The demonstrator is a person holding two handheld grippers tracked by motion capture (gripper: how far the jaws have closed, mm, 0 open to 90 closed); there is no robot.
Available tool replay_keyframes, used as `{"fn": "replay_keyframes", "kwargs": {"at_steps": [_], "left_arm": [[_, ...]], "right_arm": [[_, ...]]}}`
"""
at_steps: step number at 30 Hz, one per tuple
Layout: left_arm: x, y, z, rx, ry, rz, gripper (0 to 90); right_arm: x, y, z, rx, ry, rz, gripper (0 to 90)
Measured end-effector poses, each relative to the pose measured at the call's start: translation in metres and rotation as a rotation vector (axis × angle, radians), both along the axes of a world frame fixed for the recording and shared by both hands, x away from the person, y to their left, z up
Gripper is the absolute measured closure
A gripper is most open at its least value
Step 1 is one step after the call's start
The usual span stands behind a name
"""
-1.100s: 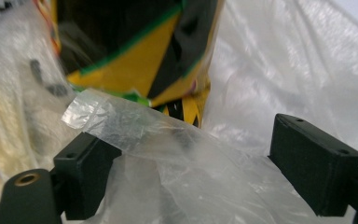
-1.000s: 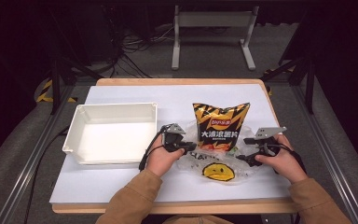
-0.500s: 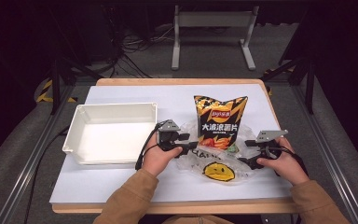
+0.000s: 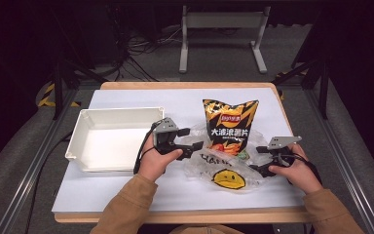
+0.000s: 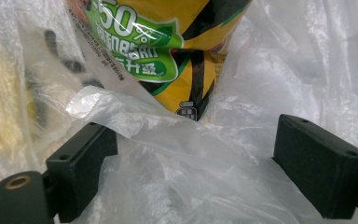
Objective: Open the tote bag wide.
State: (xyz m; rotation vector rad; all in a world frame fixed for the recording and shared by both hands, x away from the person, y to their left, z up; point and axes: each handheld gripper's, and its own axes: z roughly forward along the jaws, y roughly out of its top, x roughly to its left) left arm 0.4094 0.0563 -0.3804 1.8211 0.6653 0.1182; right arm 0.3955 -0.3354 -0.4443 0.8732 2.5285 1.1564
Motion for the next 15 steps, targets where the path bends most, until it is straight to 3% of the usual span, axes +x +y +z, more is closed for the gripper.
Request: {"fn": "replay_keyframes", "kwargs": {"at_steps": [15], "left_arm": [[0.008,0.004,0.034,-0.087,-0.082,-0.026,24.8]], "right_arm": [[0.000,0.000,0.000,0.002,0.001,0.000,14.0]]}}
